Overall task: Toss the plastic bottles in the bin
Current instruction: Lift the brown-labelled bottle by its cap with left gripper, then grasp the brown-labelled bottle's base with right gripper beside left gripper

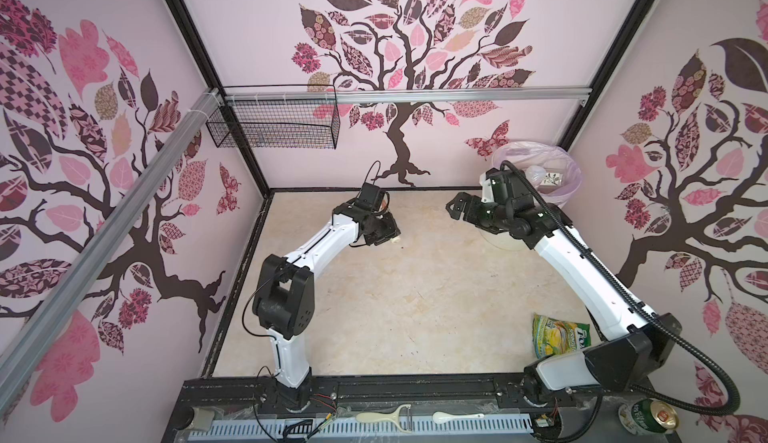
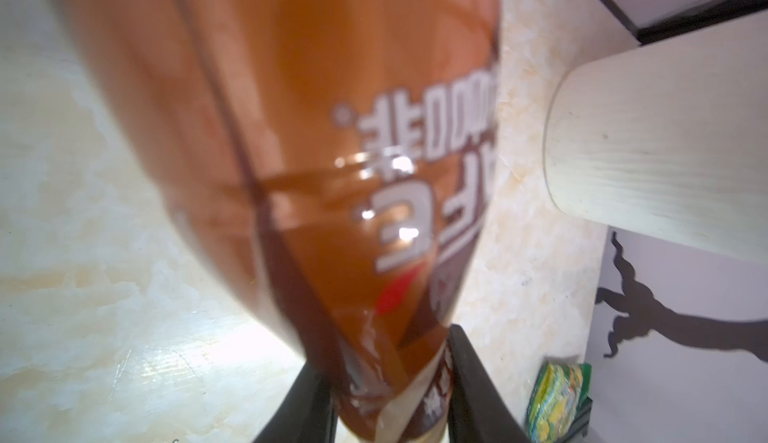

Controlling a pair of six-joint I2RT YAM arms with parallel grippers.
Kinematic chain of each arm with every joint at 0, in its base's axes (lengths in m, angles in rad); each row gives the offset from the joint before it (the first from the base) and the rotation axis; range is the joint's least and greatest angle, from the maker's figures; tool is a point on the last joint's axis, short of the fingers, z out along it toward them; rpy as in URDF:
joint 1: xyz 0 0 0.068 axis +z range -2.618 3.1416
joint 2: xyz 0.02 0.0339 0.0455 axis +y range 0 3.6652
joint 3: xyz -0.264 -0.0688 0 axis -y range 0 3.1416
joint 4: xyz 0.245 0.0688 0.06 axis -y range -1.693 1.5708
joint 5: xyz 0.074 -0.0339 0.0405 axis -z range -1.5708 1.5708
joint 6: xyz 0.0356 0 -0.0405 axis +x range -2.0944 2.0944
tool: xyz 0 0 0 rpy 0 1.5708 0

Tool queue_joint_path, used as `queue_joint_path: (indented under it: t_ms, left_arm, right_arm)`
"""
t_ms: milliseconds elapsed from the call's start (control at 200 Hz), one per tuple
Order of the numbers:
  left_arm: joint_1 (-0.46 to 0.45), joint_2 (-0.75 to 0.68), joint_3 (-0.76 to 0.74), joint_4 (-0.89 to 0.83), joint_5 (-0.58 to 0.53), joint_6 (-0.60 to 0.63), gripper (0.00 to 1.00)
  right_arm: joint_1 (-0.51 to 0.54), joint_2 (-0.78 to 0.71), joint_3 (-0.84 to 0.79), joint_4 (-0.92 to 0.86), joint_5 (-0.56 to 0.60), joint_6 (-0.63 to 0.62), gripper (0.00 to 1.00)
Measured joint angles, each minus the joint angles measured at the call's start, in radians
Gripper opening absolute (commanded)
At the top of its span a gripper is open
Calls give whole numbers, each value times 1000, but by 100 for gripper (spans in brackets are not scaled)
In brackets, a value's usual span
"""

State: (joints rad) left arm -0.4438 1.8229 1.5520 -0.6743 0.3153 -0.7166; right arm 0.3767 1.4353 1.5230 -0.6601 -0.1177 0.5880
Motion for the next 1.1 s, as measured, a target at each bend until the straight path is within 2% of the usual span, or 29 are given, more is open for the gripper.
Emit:
queue_joint_path:
  t_ms: [300, 510, 775, 1100]
  left_arm:
    - [-2, -244, -180, 39, 227, 65, 23]
    - [-32, -338, -259, 75, 337, 64, 23]
    - [-67, -356, -277, 105, 393, 58, 23]
    - [-67, -352, -277, 156, 413, 25, 22]
  right_arm:
    - [-7, 84, 11, 54, -111, 41, 100]
    - [-7, 186, 41, 94, -218, 58, 100]
    - [14, 239, 68, 164, -329, 124, 100]
    - [74, 245, 72, 232, -397, 181, 93]
